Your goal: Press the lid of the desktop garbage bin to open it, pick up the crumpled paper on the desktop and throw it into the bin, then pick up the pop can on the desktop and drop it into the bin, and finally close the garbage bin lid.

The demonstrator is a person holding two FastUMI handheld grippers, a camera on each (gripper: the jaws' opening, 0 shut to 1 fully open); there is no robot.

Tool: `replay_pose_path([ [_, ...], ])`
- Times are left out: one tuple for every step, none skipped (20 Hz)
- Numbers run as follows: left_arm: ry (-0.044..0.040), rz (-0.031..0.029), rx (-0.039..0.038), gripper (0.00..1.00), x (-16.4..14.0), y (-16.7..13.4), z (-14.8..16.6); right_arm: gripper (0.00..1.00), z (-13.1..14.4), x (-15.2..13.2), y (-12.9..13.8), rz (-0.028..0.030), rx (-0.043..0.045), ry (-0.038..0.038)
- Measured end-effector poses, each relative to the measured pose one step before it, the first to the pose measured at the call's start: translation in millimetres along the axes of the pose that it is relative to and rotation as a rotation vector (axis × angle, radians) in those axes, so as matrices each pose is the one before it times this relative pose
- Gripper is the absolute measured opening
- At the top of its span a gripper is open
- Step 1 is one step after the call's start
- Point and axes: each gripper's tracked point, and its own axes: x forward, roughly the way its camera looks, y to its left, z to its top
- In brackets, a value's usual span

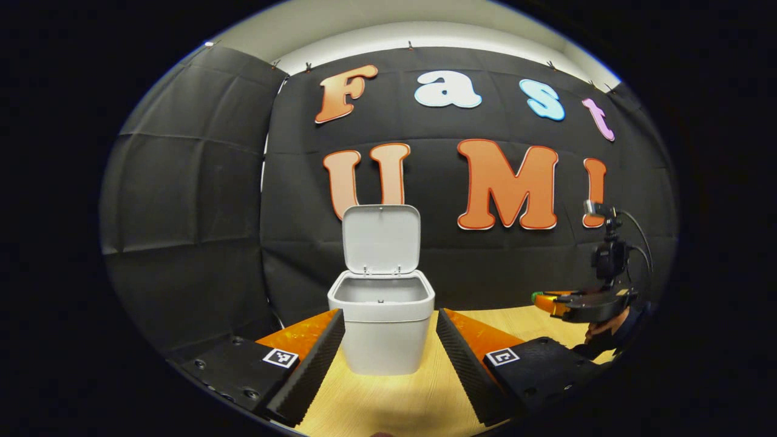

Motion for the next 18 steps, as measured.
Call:
replay_pose_path([
  [-0.00677, 0.01448, -0.00385, 0.96, -0.69, 10.0, 0.3, 0.12, 16.42, 1.83, 26.22, 0.03991, -0.02178, -0.02099],
  [-0.00552, 0.02022, -0.00407, 0.96, -1.64, 14.03, -0.64, 0.11, 16.94, 3.88, 36.07, 0.06719, -0.0182, -0.01973],
  [-0.00394, 0.0176, -0.00428, 0.96, -1.06, 10.71, 0.1, 0.12, 10.72, 5.26, 17.58, 0.04164, -0.01516, -0.00932],
  [0.00029, 0.02484, -0.00591, 0.96, -2.86, 14.75, -1.39, 0.11, 7.4, 15.35, 23.73, 0.05307, -0.02002, 0.00224],
  [0.0005, 0.02079, -0.00671, 0.96, -1.82, 9.76, -2.52, 0.11, 6.82, 13.04, 12.55, 0.02645, -0.02026, 0.00179],
  [0.00606, 0.02082, -0.00769, 0.96, -2.42, 11.39, -2.94, 0.12, 6.38, 10.59, 12.53, 0.02713, -0.01561, -0.00253],
  [0.00459, 0.02664, -0.00979, 0.96, -1.21, 15.27, -3.71, 0.12, 0.23, 13.84, 17.28, 0.03384, -0.01816, 0.01404],
  [0.00663, 0.02306, -0.00242, 0.96, -2.55, 11.14, -2.74, 0.12, 0.45, 12.68, 11.78, 0.02524, -0.0137, 0.01882],
  [0.00449, 0.02069, -0.00416, 0.96, -2.35, 8.8, -2.68, 0.12, -4.58, 7.35, 4.37, 0.00748, -0.00261, 0.0158],
  [0.00298, 0.01722, -0.00581, 0.96, -0.95, 11.58, -2.99, 0.12, -5.32, 4.93, 2.1, 0.00405, 0.0018, 0.01908],
  [0.00281, 0.01597, -0.00537, 0.96, -0.71, 9.29, -1.0, 0.12, -4.64, 3.06, -0.93, -0.01012, 0.00553, 0.00855],
  [0.00343, 0.01283, -0.00484, 0.96, 0.36, 5.37, -2.4, 0.12, -2.28, 2.71, 0.95, -0.00661, 0.00475, 0.00478],
  [0.00305, 0.00867, -0.00405, 0.95, 0.05, 4.85, -1.06, 0.12, -0.5, 3.6, 1.64, -0.0026, -0.00353, -0.00698],
  [0.00826, 0.00451, -0.00516, 0.95, 0.91, 2.63, -2.57, 0.21, -2.15, 4.52, 2.17, 0.01123, -0.0071, 0.00075],
  [0.00597, 0.00203, -0.00311, 0.95, 1.13, 1.29, -2.87, 0.26, 0.74, 0.1, -0.12, 0.00371, -0.00916, -0.00613],
  [0.00475, -0.00782, -0.00179, 0.94, 3.39, -2.31, -1.96, 0.41, 0.71, -0.42, -4.35, -0.01374, -0.01762, -0.00996],
  [-0.00266, -0.01032, 0.00515, 0.95, 0.84, -4.14, 0.14, 0.49, 0.98, -2.56, -1.08, -0.00231, -0.00319, -0.01023],
  [-0.0013, -0.01791, 0.00982, 0.94, 3.16, -9.03, -0.14, 0.68, 1.1, -7.79, -1.69, -0.00189, 0.00785, -0.01444],
])
